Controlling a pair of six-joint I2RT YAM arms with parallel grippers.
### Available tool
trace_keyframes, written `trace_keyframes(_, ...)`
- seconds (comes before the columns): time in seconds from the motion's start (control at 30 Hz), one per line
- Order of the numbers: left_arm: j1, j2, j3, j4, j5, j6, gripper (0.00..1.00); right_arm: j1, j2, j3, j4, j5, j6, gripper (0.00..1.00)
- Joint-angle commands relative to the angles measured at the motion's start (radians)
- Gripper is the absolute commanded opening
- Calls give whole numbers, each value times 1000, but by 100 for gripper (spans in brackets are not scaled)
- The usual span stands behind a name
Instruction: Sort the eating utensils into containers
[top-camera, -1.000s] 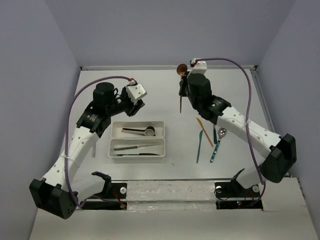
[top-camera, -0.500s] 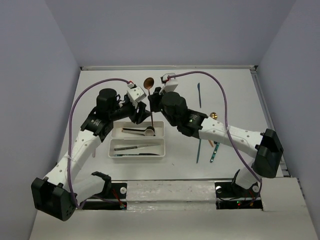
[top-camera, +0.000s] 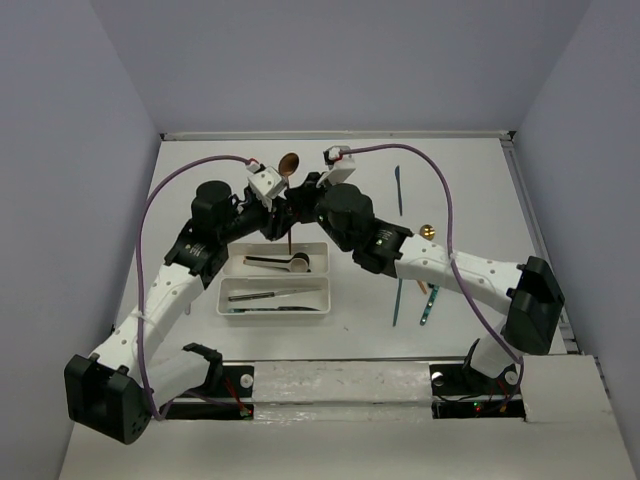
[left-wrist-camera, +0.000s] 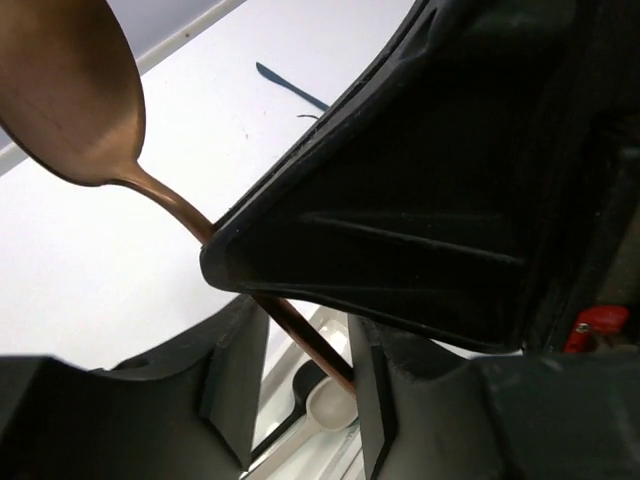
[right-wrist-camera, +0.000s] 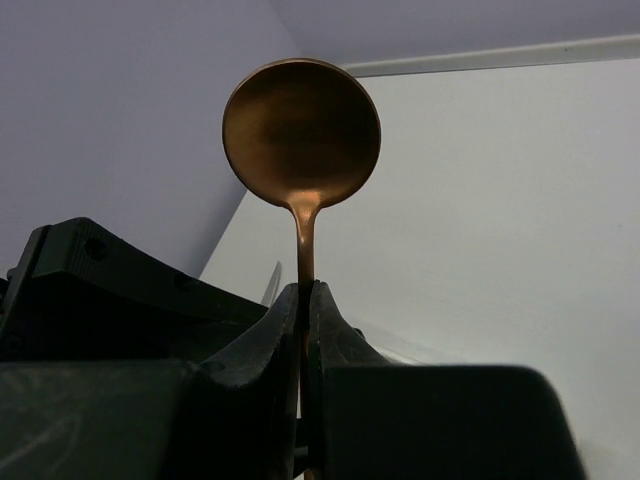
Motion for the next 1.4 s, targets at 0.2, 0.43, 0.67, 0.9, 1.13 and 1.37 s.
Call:
trace_keyframes(0.2, -2, -21, -18, 76, -36, -19, 5, 12, -15, -28, 118, -52, 75, 0)
trace_keyframes(0.43, -2, 0, 25, -54, -78, 81, 0, 12, -4, -67, 115, -44, 78, 0)
trace_keyframes(0.67, 26, -17, 4, -114, -183, 203, 0, 3, -69, -117, 34, -29, 6, 62)
trace_keyframes(0.9, 83, 73, 10, -189, -211, 413, 0, -94, -214, -213, -239, -37, -5, 77)
trace_keyframes(1.13, 61, 143, -62, -298, -217, 778, 0, -204, -440, -371, -359, 46, 10, 77)
trace_keyframes(1.37, 21, 192, -97, -292, -254, 938, 0, -273, -491, -430, -376, 29, 33, 77)
